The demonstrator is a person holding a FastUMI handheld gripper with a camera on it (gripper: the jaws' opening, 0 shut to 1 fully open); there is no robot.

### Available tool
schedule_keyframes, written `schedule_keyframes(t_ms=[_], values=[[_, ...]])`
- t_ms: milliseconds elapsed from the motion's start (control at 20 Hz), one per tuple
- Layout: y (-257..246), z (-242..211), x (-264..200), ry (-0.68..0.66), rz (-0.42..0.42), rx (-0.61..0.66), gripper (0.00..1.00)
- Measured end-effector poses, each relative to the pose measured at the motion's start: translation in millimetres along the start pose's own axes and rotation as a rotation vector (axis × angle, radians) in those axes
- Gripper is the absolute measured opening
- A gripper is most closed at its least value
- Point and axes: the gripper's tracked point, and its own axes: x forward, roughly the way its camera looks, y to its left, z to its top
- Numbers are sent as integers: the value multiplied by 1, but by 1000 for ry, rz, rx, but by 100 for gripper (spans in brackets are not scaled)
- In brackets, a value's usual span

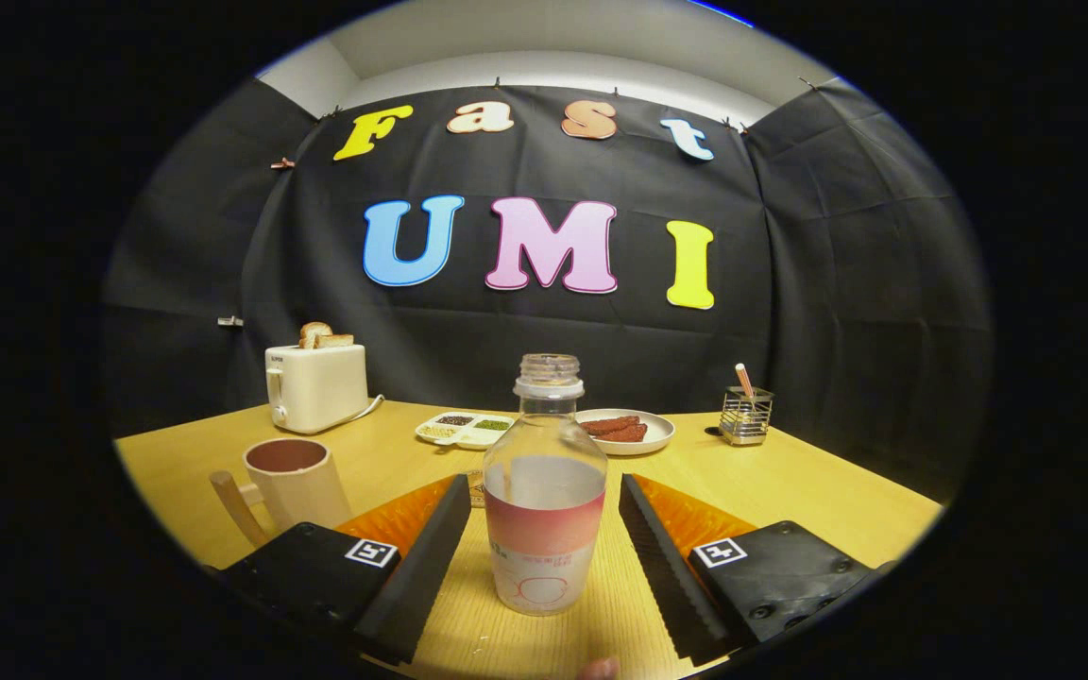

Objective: Take the bottle from table, then pour the juice into the cup, finally place the bottle on the coaster

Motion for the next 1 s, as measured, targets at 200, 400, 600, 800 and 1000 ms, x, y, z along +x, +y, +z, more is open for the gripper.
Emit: schedule_keyframes(t_ms=[200, 400, 600, 800, 1000], values=[[3, -18, 13, 33, -7, 4, 97], [-1, -19, 18, 70, -46, 12, 78], [1, 15, 15, 59, -46, -60, 73], [-4, 48, 13, 98, -59, -164, 72], [-22, 85, 12, 130, -152, -302, 71]])
